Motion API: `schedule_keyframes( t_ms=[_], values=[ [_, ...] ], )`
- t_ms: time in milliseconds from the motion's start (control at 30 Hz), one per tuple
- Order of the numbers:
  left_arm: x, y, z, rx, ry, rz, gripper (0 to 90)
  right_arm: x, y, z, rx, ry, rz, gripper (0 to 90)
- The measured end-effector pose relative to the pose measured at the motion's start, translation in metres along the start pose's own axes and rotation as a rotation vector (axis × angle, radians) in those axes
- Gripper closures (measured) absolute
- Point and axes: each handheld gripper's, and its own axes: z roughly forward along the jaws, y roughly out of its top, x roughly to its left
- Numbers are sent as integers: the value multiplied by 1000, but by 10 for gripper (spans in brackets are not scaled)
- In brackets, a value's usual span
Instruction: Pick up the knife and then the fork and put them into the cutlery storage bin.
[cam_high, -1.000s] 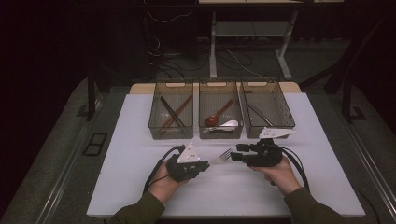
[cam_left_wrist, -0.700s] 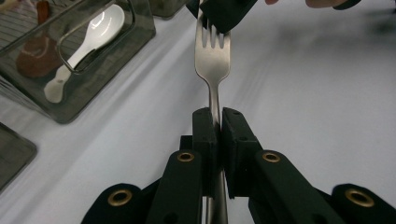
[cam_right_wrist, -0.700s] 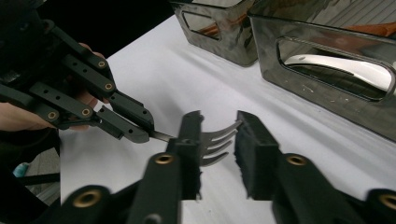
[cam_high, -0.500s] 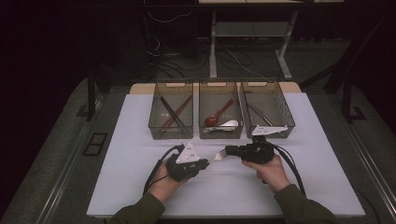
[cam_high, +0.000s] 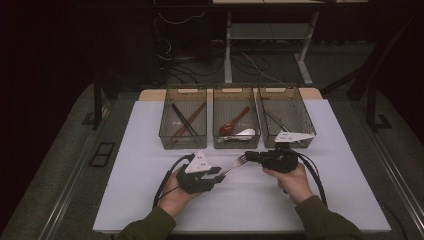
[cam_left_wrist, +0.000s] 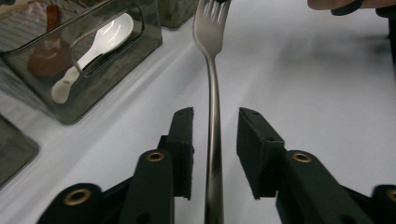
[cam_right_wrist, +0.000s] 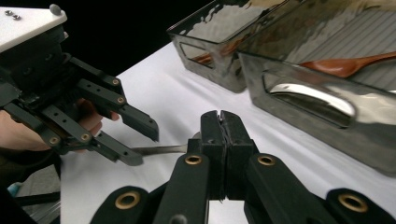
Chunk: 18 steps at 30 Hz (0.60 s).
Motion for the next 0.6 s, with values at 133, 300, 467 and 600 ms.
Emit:
schedule_keyframes(
  t_ms=[133, 300, 467, 600],
  values=[
    [4, -8, -10, -21, -7, -43, 568, -3, 3, -9, -11, -23, -4, 884],
    [6, -21, -22, -42, -6, -67, 481, -11, 8, -25, -38, -63, -19, 884],
    [7, -36, -32, -49, 2, -74, 385, -21, 15, -44, -47, -108, -22, 884],
    [10, -46, -39, -60, 29, -93, 314, -30, 22, -61, -81, -146, -19, 884]
  ],
)
